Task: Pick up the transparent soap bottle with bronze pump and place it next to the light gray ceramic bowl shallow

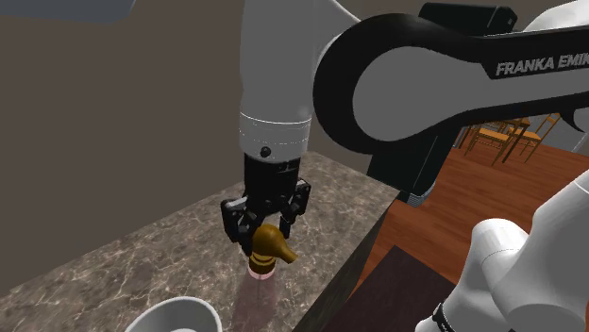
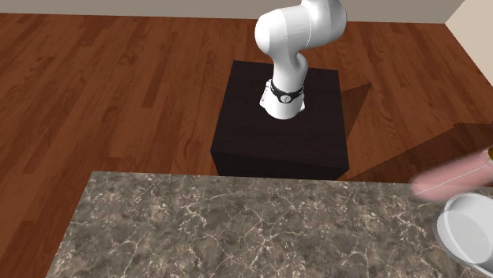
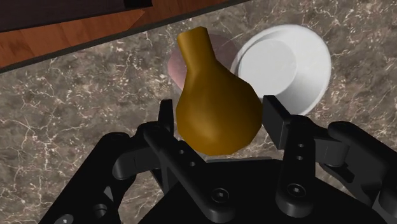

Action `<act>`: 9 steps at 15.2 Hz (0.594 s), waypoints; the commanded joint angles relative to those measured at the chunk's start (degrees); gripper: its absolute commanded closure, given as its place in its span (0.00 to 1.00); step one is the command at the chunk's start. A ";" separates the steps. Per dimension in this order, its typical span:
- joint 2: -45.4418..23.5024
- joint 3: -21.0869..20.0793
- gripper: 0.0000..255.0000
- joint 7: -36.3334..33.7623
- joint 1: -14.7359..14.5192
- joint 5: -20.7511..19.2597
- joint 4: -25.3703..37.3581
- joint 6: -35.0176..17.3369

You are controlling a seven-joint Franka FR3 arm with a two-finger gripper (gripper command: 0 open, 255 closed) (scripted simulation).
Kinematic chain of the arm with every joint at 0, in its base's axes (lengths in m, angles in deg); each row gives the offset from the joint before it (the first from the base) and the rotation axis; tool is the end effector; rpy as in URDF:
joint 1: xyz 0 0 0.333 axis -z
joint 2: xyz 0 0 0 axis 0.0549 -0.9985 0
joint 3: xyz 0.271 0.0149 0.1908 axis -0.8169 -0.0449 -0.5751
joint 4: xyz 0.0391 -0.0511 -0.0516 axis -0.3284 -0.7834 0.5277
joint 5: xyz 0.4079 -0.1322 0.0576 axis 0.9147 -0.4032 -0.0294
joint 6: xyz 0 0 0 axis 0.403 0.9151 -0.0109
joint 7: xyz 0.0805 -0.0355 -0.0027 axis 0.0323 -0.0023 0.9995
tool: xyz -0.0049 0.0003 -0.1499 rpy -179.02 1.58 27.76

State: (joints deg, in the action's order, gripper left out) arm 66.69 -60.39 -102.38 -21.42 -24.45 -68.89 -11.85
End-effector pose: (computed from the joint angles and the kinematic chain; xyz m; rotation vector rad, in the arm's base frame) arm 0.3635 0.3952 0.5123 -3.1103 0.2147 0.0623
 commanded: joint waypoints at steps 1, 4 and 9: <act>0.10 -0.01 1.00 0.17 -0.02 0.07 -1.61 -1.56; -0.05 -0.14 1.00 0.26 -0.07 0.11 -3.76 -3.86; -0.58 -0.38 1.00 0.33 -0.17 0.12 -7.11 -7.72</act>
State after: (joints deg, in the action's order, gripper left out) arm 66.24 -60.70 -102.00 -21.54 -24.33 -75.45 -18.82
